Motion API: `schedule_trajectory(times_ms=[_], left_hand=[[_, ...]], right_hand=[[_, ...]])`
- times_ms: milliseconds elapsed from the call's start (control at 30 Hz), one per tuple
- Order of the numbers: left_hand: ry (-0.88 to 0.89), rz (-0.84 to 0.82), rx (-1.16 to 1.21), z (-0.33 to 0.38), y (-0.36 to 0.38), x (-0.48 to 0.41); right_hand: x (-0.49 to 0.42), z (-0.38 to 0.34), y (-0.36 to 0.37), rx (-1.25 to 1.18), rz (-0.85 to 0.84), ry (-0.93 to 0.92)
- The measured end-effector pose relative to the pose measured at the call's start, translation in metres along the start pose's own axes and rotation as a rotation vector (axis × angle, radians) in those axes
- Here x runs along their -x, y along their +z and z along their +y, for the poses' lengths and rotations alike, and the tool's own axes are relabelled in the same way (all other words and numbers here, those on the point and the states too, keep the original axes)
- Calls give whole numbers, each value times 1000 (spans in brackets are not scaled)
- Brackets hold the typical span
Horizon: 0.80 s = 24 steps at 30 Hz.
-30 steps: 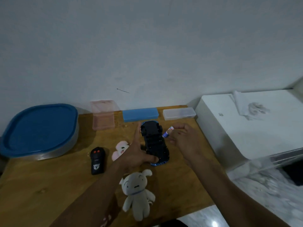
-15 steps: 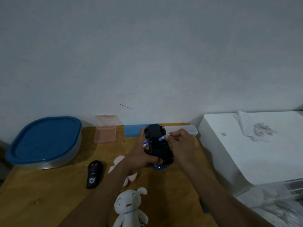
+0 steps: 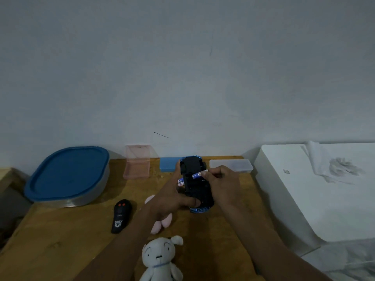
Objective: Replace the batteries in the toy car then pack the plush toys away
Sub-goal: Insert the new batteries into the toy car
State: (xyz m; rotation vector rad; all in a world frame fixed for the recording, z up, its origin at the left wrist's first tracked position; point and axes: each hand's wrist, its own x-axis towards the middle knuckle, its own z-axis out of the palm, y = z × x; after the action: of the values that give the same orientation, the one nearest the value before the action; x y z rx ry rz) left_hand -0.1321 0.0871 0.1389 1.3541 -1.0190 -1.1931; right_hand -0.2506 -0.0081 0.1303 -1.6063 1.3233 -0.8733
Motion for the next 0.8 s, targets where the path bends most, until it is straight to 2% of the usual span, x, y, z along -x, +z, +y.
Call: schedule_trajectory(times_ms=[167,400,600,800], left_hand=[[-26,-5,-56,2,1,-2],[-65,-20,-56,5,-5,0],[-64,-16,-180,6,-17,1],[-15,-17,-234,7,-25,4]], right_hand=[[9,-4,3,-22,-17,25],[17,-12,6,100,8,-17],[15,-19,14,-73,13,69],[13,-25,20,-123,36,126]])
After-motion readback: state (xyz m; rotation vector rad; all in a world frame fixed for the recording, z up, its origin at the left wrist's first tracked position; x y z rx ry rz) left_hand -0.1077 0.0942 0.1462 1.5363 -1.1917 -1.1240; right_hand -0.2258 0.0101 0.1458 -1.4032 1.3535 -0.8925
